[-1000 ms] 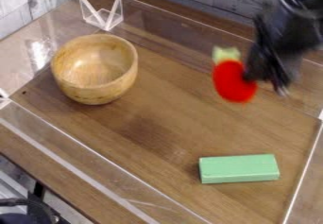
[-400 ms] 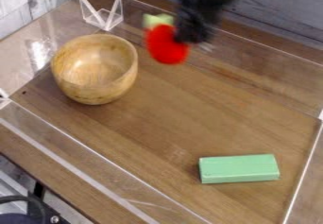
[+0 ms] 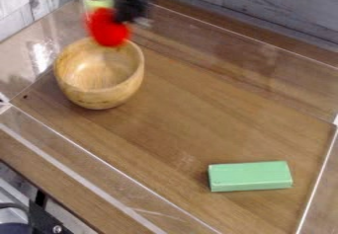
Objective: Move the red object to the left side of the table
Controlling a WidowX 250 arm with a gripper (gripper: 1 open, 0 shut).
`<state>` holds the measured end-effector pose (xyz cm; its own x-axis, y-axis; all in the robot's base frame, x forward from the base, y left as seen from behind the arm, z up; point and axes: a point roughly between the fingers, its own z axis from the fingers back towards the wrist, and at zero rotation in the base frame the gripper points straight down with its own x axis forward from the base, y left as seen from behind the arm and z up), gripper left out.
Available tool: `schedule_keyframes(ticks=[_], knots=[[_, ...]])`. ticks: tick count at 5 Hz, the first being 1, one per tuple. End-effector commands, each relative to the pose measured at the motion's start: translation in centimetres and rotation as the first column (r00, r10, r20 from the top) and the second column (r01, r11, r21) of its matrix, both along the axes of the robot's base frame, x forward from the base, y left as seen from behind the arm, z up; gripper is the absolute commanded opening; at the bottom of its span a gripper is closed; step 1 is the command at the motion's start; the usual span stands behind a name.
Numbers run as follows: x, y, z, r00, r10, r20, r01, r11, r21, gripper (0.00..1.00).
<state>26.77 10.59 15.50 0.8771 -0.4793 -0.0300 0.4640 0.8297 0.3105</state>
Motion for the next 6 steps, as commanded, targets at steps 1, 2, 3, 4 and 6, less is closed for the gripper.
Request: schedule_keyframes(ticks=[1,2,3,4,6], knots=[[0.9,3.0,1.9,0.997,0.022,0.074,-0.022,1.0,0.002,0.0],[1.9,4.5,2.3,0.996,0.022,0.088,-0.021,1.0,-0.006,0.0],[3.3,7.9,3.4,0.992,0.067,0.106,-0.067,0.998,-0.003,0.0],[3.7,10.6,5.1,0.986,0.109,0.124,-0.112,0.994,0.013,0.0],[3.4,10.4,5.7,0.977,0.164,0.138,-0.172,0.984,0.047,0.0]])
